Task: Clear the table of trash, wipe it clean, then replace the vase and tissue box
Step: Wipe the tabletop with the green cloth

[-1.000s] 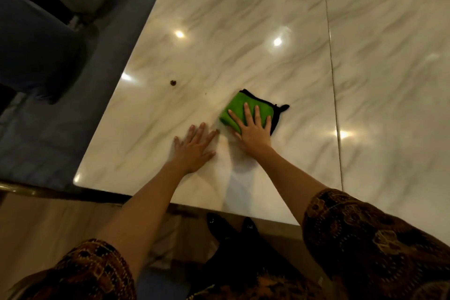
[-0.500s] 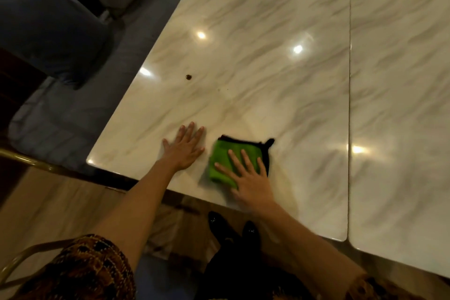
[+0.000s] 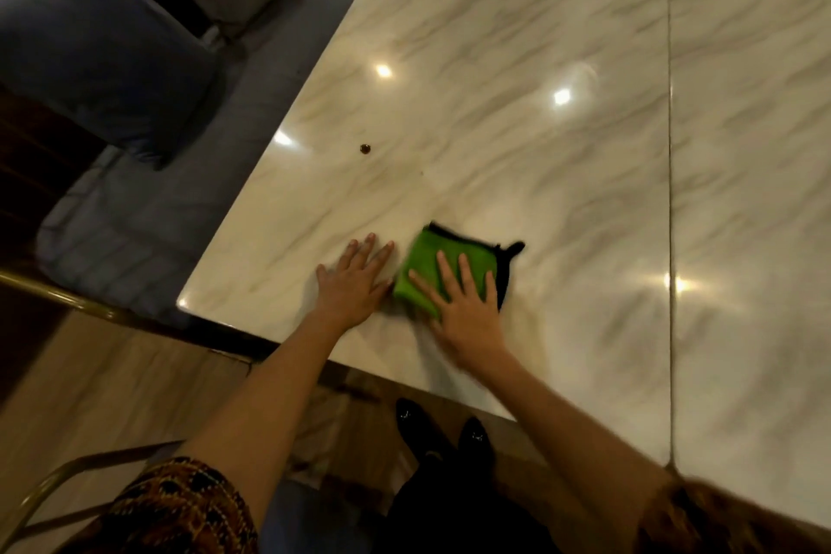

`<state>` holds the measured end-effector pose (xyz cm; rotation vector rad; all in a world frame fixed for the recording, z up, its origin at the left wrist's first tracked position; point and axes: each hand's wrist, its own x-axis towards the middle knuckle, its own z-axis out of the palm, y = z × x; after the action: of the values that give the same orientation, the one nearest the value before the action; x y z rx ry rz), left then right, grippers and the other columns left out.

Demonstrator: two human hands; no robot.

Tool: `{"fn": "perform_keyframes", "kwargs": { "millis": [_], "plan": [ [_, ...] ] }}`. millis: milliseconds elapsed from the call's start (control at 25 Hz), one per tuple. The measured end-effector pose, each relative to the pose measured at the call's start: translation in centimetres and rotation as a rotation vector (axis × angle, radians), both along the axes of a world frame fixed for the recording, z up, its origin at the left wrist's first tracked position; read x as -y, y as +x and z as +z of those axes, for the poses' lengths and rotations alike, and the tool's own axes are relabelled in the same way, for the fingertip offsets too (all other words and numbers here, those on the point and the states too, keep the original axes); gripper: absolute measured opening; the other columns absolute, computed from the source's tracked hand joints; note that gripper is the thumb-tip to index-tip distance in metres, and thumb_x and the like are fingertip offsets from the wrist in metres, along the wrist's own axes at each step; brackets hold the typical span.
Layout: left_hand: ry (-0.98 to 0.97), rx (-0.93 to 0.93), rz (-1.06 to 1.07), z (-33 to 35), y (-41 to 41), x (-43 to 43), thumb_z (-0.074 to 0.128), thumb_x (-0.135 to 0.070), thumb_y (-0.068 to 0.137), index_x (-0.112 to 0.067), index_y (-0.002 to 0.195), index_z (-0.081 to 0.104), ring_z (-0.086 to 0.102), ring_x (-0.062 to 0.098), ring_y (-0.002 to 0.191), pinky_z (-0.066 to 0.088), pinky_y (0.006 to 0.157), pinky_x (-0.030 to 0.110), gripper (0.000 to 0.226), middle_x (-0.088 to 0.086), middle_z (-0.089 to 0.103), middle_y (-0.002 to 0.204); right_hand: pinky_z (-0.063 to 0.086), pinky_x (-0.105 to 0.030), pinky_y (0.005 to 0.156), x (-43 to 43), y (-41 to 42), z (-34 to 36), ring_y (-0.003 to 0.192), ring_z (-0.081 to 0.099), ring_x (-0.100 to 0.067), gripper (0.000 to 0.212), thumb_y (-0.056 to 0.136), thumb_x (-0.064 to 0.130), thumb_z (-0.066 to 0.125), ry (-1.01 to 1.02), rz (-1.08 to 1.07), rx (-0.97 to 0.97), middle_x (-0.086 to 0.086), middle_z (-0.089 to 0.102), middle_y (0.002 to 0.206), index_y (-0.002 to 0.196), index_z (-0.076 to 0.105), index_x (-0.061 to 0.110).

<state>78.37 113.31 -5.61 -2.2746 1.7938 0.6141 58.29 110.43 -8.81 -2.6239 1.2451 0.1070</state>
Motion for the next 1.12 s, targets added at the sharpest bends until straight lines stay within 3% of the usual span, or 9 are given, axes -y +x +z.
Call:
{"fn": "perform_keyframes", "kwargs": {
  "millis": [80, 160, 280, 520, 640, 800, 960, 1040, 1120],
  "plan": [
    [-0.052, 0.018, -0.027, 0.7, 0.8, 0.1, 0.028, -0.046, 0.099, -0.046, 0.147, 0.002, 0.009, 0.018, 0.146, 0.029, 0.105, 0.054, 0.054, -0.01, 0.0, 0.16, 0.016, -0.063, 0.11, -6.5, -0.8, -0.1, 0.141, 0.024, -0.035, 0.066, 0.084, 0.059, 0.039, -0.031, 0.088, 0.042, -0.005, 0.029, 0.155, 0.147, 0.024, 0.044],
    [-0.075, 0.025, -0.042, 1.1, 2.2, 0.5, 0.032, -0.044, 0.098, -0.047, 0.146, 0.009, 0.016, 0.023, 0.142, 0.032, 0.102, 0.051, 0.053, -0.007, 0.008, 0.158, 0.018, -0.061, 0.107, -8.9, -0.7, 0.1, 0.142, 0.024, -0.034, 0.075, 0.08, 0.06, 0.049, -0.02, 0.13, 0.038, -0.003, 0.028, 0.156, 0.148, 0.02, 0.045],
    [-0.05, 0.003, 0.058, 1.1, 5.3, 1.2, 0.033, -0.048, 0.097, -0.05, 0.145, 0.008, 0.013, 0.025, 0.143, 0.028, 0.105, 0.053, 0.054, -0.006, 0.005, 0.159, 0.021, -0.062, 0.11, -5.8, 1.7, 0.2, 0.143, 0.021, -0.033, 0.065, 0.085, 0.06, 0.03, -0.044, 0.145, 0.044, -0.001, 0.023, 0.157, 0.148, 0.014, 0.047],
    [-0.037, -0.019, 0.09, 0.8, 13.7, 0.6, 0.034, -0.048, 0.097, -0.05, 0.145, 0.008, 0.009, 0.024, 0.144, 0.028, 0.103, 0.056, 0.055, -0.007, 0.001, 0.159, -0.001, -0.059, 0.113, 7.8, 13.9, 0.7, 0.147, -0.006, -0.03, 0.054, 0.096, 0.057, 0.02, 0.032, 0.051, -0.051, 0.003, -0.009, 0.16, 0.144, -0.005, 0.052],
    [-0.036, -0.001, 0.048, 0.8, 17.9, 1.0, 0.037, -0.047, 0.096, -0.048, 0.146, 0.008, 0.011, 0.022, 0.144, 0.029, 0.106, 0.053, 0.058, -0.007, 0.003, 0.159, 0.006, -0.061, 0.112, 10.2, 16.5, 0.5, 0.147, 0.003, -0.032, 0.055, 0.091, 0.06, 0.009, 0.004, -0.01, -0.061, 0.001, -0.002, 0.161, 0.145, -0.001, 0.051],
    [-0.021, -0.009, -0.098, 1.0, 23.7, 3.5, 0.038, -0.046, 0.097, -0.046, 0.146, 0.007, 0.01, 0.022, 0.144, 0.027, 0.107, 0.053, 0.059, -0.007, 0.002, 0.159, 0.033, -0.063, 0.102, 2.7, 17.5, -0.2, 0.137, 0.034, -0.037, 0.059, 0.09, 0.056, 0.025, -0.081, -0.085, 0.002, -0.005, 0.032, 0.153, 0.147, 0.022, 0.044],
    [0.008, -0.067, -0.206, 0.8, 25.9, 6.1, 0.033, -0.05, 0.097, -0.049, 0.146, 0.0, -0.003, 0.021, 0.147, 0.014, 0.111, 0.062, 0.058, -0.007, -0.007, 0.159, 0.017, -0.058, 0.106, -11.4, 20.7, 0.0, 0.141, 0.021, -0.033, 0.065, 0.087, 0.06, 0.037, -0.105, -0.032, 0.056, -0.002, 0.027, 0.156, 0.148, 0.021, 0.044],
    [0.021, -0.109, -0.231, 0.2, 26.3, 6.3, 0.029, -0.053, 0.097, -0.051, 0.144, -0.005, -0.011, 0.019, 0.147, 0.005, 0.11, 0.066, 0.058, -0.009, -0.015, 0.158, 0.013, -0.056, 0.107, -11.4, 22.0, 0.2, 0.142, 0.018, -0.031, 0.066, 0.087, 0.061, 0.037, -0.107, 0.001, 0.059, 0.0, 0.024, 0.157, 0.148, 0.016, 0.045],
    [0.009, -0.174, -0.224, -0.2, 26.5, 6.1, 0.027, -0.053, 0.097, -0.051, 0.144, -0.004, -0.014, 0.016, 0.146, 0.004, 0.109, 0.067, 0.056, -0.011, -0.016, 0.158, 0.023, -0.059, 0.108, -7.4, 23.5, 0.1, 0.142, 0.022, -0.031, 0.063, 0.088, 0.059, 0.036, -0.112, 0.005, 0.049, 0.0, 0.025, 0.157, 0.147, 0.017, 0.046]
  ]
}}
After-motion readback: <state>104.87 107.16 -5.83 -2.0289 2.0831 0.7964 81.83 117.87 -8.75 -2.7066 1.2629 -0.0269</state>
